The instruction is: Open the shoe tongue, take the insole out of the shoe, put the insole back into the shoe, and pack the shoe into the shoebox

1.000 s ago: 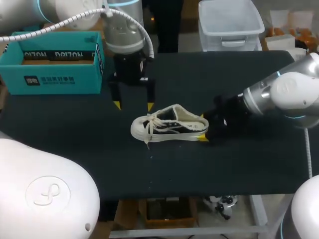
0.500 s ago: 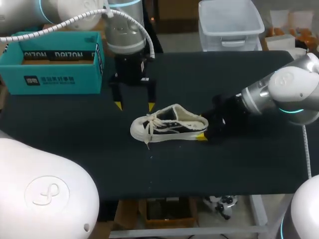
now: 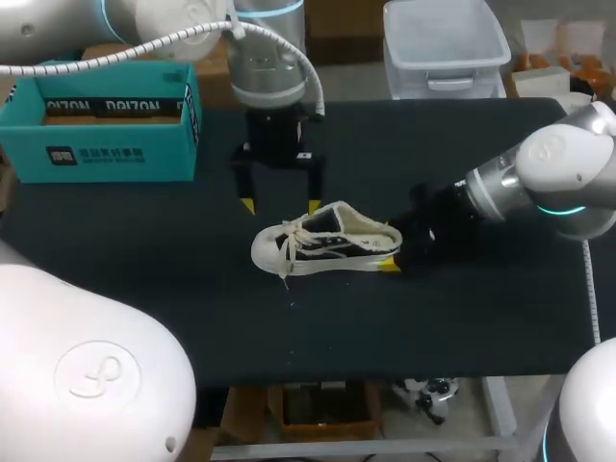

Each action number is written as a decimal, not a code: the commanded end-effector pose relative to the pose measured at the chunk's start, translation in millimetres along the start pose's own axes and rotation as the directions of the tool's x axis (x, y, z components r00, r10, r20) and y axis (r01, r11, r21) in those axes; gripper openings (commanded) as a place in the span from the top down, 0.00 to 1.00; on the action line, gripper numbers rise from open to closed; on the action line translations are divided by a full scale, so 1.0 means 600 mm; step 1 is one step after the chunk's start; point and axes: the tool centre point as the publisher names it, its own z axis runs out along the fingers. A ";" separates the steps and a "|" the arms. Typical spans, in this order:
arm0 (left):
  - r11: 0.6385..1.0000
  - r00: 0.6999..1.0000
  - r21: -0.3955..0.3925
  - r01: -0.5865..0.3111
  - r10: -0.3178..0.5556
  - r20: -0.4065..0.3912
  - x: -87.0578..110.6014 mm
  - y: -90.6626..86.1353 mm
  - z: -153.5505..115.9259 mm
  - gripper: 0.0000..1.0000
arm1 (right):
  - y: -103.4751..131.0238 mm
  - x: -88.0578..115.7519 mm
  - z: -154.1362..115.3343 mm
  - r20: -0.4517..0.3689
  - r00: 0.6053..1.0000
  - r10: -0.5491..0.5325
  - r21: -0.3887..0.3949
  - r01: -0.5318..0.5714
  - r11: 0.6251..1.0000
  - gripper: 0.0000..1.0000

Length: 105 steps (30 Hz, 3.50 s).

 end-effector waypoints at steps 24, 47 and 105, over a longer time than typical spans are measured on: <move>0.991 0.978 0.062 0.121 -0.129 0.165 0.098 -0.073 0.046 0.12 | -0.010 0.000 0.015 -0.003 1.000 -0.001 -0.003 0.001 1.000 1.00; 0.990 0.958 -0.024 0.135 -0.125 0.258 0.113 -0.123 0.093 0.29 | -0.010 0.000 0.015 -0.003 1.000 -0.001 -0.003 0.001 1.000 1.00; 0.972 0.929 -0.064 0.225 -0.234 -0.288 -0.092 -0.097 0.109 1.00 | -0.010 0.000 0.015 -0.003 1.000 -0.001 -0.003 0.001 1.000 1.00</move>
